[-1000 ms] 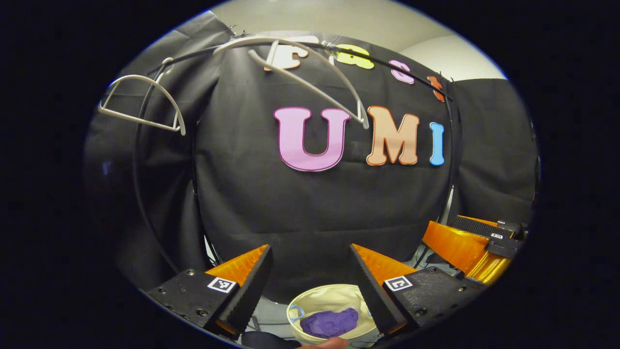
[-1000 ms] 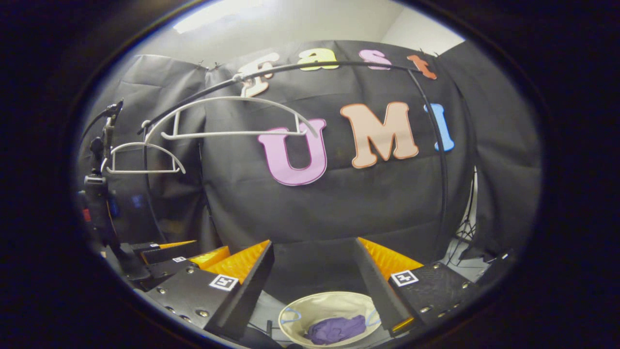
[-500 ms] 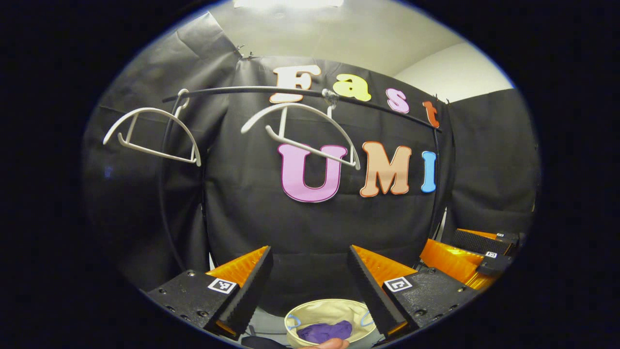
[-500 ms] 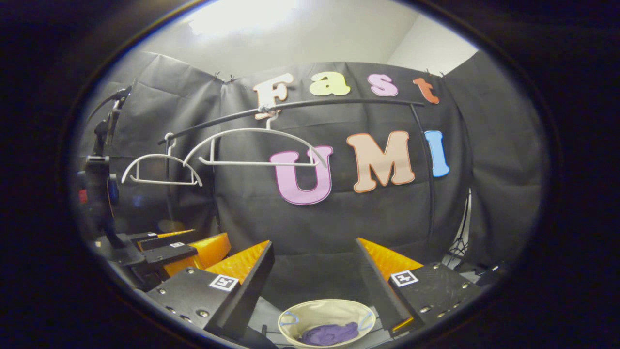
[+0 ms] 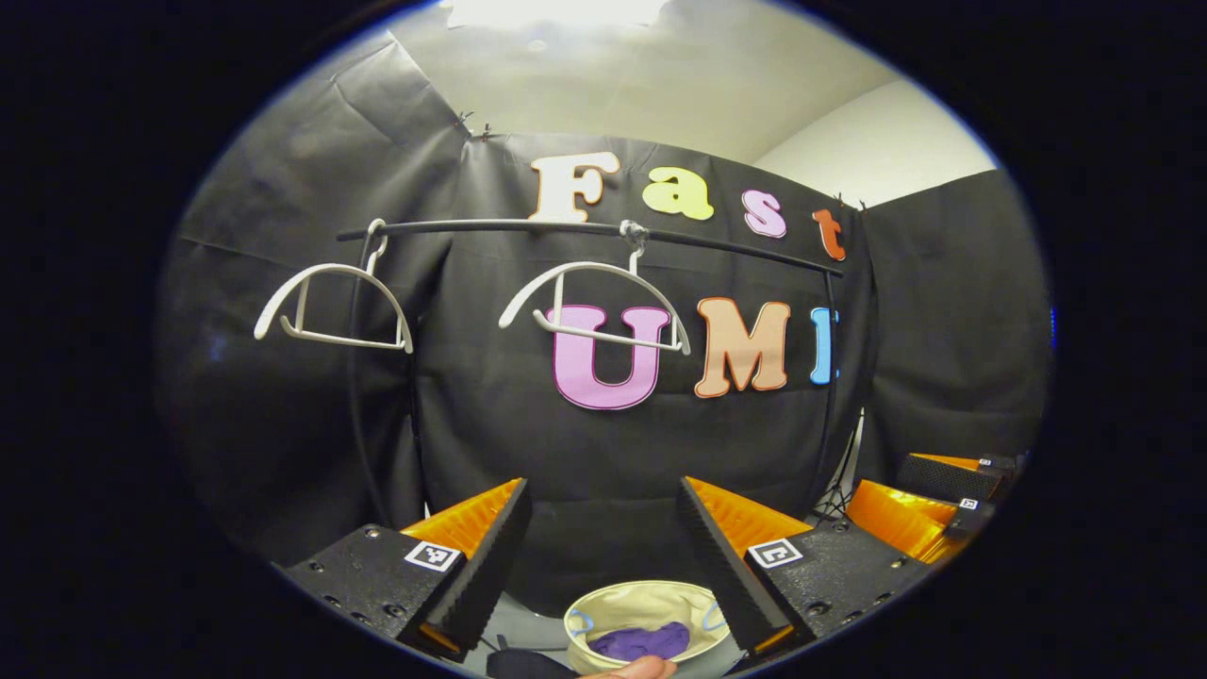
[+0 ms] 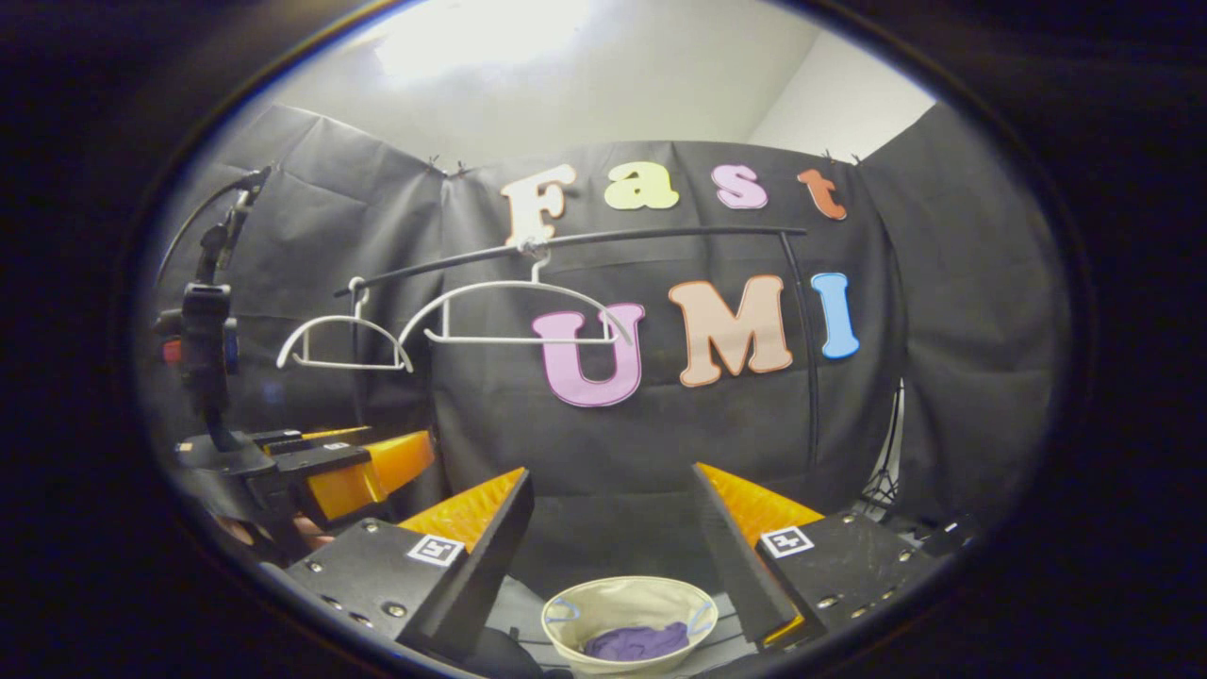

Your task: Grasp the clothes on the hanger with both hands and then place them into the laundry hamper below.

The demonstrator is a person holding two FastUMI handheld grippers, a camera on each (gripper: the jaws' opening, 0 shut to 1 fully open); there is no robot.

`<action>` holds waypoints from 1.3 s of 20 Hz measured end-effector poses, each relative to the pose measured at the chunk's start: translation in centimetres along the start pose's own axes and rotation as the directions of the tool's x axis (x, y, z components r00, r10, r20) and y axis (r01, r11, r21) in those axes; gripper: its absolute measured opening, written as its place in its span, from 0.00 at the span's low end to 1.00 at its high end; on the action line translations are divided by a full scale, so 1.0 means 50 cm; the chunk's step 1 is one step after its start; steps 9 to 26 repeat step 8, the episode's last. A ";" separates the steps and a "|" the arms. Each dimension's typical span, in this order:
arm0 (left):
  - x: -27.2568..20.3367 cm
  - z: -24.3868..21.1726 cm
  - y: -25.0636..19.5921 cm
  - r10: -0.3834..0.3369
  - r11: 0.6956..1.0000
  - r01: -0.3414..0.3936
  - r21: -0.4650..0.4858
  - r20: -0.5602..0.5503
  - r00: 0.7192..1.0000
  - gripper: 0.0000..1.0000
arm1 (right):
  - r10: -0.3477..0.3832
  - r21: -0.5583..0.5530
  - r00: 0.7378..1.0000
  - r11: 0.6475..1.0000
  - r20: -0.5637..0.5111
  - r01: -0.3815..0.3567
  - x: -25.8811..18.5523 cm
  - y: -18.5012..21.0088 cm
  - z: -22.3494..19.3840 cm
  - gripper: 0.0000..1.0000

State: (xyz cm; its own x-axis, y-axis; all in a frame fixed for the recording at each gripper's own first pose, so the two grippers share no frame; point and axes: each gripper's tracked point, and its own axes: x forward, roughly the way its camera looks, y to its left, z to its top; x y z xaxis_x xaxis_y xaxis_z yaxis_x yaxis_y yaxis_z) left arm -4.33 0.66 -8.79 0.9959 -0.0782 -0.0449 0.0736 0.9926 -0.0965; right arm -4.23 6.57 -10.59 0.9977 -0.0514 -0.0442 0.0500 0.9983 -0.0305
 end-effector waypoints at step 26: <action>-0.022 0.035 -0.092 0.012 1.000 -0.012 0.028 0.022 1.000 0.95 | 0.019 0.036 0.992 0.999 0.123 -0.023 -0.070 -0.089 0.101 1.00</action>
